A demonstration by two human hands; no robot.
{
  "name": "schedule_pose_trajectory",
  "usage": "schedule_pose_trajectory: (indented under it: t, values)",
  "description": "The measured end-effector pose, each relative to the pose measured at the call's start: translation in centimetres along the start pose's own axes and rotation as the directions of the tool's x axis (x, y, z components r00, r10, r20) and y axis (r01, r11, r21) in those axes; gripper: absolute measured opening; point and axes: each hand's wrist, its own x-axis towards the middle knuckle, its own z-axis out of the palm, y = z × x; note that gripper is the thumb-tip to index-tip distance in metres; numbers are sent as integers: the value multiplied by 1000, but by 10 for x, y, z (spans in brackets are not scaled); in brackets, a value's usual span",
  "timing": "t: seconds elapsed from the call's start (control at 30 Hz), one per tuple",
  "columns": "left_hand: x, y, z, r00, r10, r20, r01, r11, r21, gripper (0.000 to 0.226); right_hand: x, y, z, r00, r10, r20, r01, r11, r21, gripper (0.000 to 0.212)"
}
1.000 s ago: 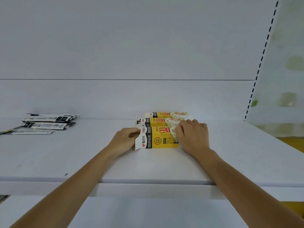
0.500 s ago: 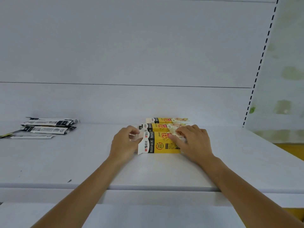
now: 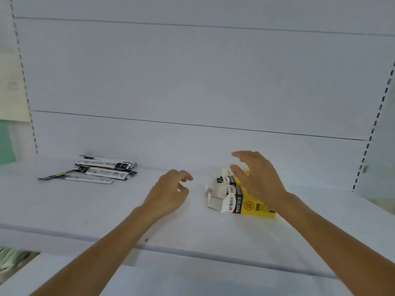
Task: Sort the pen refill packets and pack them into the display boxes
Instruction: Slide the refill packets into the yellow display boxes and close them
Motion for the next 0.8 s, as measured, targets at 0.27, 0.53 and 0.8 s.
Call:
schedule_pose_trajectory:
  t: [0.27, 0.53, 0.8]
  values:
    - [-64, -143, -131, 968, -166, -189, 199, 965, 169, 27, 61, -196, 113, 921, -389, -21, 388, 910, 144, 49]
    - [-77, -283, -245, 964, -194, -181, 226, 957, 180, 28, 104, -303, 235, 943, -276, 187, 245, 954, 171, 57]
    - [-5, -336, -253, 991, -129, -44, 127, 991, -47, 17, 153, -296, 240, 989, -38, 145, 40, 999, -14, 54]
